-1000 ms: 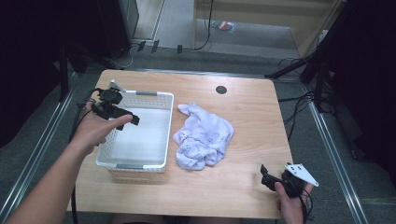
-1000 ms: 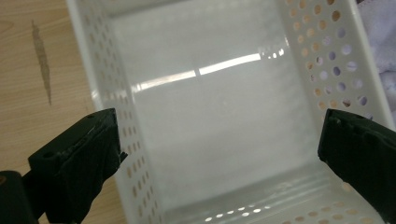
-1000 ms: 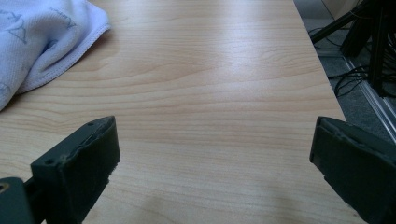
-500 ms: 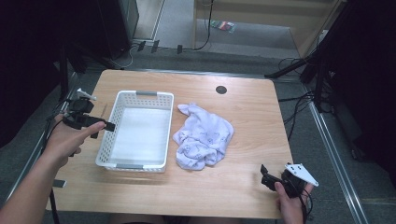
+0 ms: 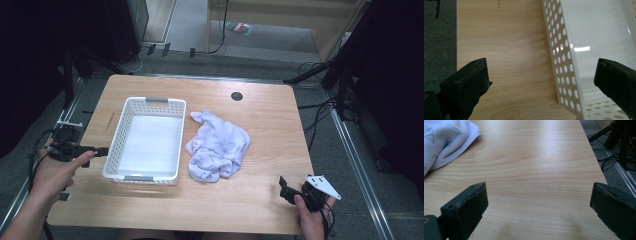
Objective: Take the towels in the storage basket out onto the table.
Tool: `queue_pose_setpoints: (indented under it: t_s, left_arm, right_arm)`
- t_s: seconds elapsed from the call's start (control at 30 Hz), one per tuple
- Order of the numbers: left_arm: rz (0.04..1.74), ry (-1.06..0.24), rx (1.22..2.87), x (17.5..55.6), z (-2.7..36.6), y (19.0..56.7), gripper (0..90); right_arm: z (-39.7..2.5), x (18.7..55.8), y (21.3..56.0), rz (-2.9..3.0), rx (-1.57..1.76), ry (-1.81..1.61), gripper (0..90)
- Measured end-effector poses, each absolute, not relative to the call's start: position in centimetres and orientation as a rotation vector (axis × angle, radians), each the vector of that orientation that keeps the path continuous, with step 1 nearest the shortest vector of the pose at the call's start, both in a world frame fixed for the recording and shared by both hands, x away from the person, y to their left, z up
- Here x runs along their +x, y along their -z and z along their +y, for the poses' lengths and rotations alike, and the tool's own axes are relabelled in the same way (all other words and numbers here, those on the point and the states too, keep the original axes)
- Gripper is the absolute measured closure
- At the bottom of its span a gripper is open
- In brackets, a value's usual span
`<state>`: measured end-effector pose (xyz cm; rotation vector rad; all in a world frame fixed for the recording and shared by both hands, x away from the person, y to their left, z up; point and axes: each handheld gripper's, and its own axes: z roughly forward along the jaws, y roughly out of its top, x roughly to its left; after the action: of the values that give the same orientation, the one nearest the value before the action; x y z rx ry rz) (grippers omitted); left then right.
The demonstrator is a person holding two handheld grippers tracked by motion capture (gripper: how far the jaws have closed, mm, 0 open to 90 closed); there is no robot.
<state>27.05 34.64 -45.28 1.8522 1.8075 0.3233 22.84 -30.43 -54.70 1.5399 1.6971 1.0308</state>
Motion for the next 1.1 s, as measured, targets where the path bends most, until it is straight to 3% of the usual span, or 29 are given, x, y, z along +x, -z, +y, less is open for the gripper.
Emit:
queue_pose_setpoints:
  t_s: [0.4,0.77,1.1]
  left_arm:
    - [1.697,-0.5,1.587,21.4,37.4,48.7,0.8]
    - [1.553,-0.688,1.422,18.6,37.2,52.7,0.9]
    - [1.478,-0.73,1.451,18.2,36.9,54.4,0.9]
  right_arm:
    - [-30.4,22.8,54.7,1.678,1.547,-1.022,1.6]
    - [-30.4,22.7,54.7,1.667,1.553,-1.019,1.6]
    - [-30.4,22.7,54.7,1.669,1.543,-1.028,1.6]
